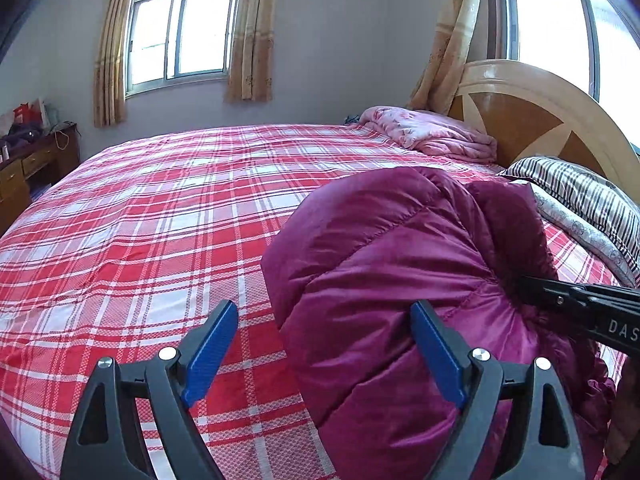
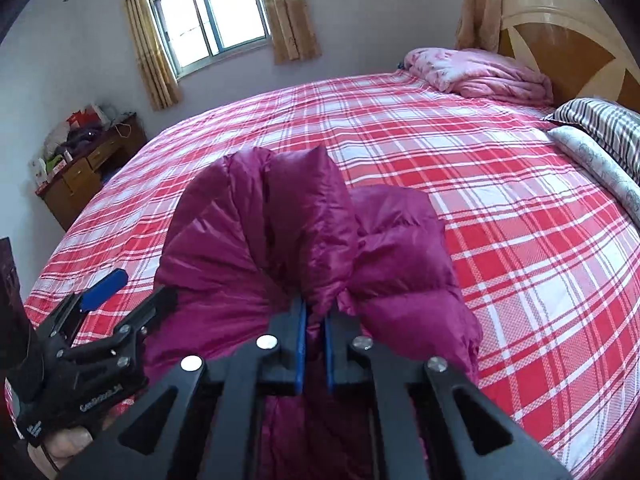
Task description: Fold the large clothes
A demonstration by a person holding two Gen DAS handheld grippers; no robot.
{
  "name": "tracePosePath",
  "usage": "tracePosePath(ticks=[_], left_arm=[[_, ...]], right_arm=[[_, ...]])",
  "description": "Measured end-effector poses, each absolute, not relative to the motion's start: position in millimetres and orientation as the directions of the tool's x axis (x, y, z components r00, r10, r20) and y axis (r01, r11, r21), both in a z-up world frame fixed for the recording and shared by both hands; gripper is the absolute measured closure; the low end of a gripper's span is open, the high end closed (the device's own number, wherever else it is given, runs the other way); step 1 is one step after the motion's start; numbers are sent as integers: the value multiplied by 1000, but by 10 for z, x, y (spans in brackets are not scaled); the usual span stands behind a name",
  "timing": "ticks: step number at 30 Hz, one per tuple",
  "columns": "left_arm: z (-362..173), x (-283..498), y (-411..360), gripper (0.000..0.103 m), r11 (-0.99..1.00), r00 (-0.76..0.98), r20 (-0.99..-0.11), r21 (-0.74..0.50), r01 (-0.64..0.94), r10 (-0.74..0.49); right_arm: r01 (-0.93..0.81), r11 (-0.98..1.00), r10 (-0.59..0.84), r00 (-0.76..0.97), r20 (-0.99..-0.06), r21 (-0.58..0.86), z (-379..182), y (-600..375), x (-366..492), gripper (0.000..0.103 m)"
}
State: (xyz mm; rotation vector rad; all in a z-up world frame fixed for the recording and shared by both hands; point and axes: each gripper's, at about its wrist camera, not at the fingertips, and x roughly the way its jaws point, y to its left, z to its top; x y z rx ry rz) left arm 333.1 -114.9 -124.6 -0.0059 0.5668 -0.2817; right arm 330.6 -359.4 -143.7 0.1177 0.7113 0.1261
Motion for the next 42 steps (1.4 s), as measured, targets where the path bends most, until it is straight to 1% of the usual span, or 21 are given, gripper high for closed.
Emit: tracePosePath(ticks=[3,5,7,8,9,10,12,14,15,17,18,19,20,23,25,27,32,38,42], left_arm=[[-1215,3330,-1296,15,955,805,-523,-64,290,-280],[-1245,3324,-1471,15,952,798,-535,-36,305,-276],[-1306,3341,-1675,15,947,783,-568,18,320,-253],[-1324,3332,-1767,15,947,790,-570,61,315,-226],[-1321,3325,-1821,15,945,798,-565,90,313,-210],[-1313,3327,-1849,15,941,800,-565,114,317,-201],[-1278,3309,-1892,15,932,807,-556,146,332,-200],[-1237,3307,-1919,15,927,813,-548,168,335,-195],[-1205,3319,-1920,15,928,813,-547,163,335,-197],[-1137,3357,-1895,15,939,818,-540,136,317,-198],[-1112,3379,-1862,15,951,828,-534,129,281,-172],[-1104,3414,-1823,15,965,833,-537,126,232,-131],[-1109,3453,-1793,15,972,829,-548,116,203,-107],[-1174,3564,-1755,15,983,804,-589,90,158,-75],[-1217,3593,-1796,15,980,793,-601,81,183,-98],[-1306,3618,-1909,13,974,783,-616,107,200,-93],[-1446,3609,-2076,9,964,793,-608,184,193,-42],[-1536,3722,-2053,6,970,752,-656,132,203,-68],[-1582,3734,-2067,4,972,740,-669,115,206,-78]], right_arm=[[-15,978,147,755,-639,207,-1489,-3859,3155,96],[30,979,114,741,-662,203,-1630,-3977,3171,96],[60,975,109,713,-693,215,-1791,-4080,3260,95],[66,972,113,709,-697,225,-1809,-4124,3262,95],[79,972,101,707,-700,220,-1763,-4143,3244,93],[100,971,82,712,-698,217,-1682,-4169,3222,89],[140,964,45,751,-659,225,-1463,-4196,3098,82],[129,969,20,812,-583,212,-1146,-4121,2989,80],[98,972,38,830,-557,214,-1018,-4047,2993,80],[44,972,91,839,-537,233,-912,-3935,3107,75],[9,965,137,835,-533,262,-929,-3895,3223,73],[-5,963,157,824,-545,270,-992,-3868,3329,73],[12,967,141,809,-571,256,-1090,-3861,3448,73],[40,968,127,776,-618,249,-1430,-3986,3564,73],[48,967,126,763,-634,250,-1592,-4074,3529,73],[46,971,117,764,-635,235,-1683,-4129,3504,73],[42,968,130,762,-634,249,-1762,-4221,3503,73],[45,968,130,754,-644,248,-1851,-4220,3533,73],[47,962,145,749,-647,270,-1891,-4246,3543,73]])
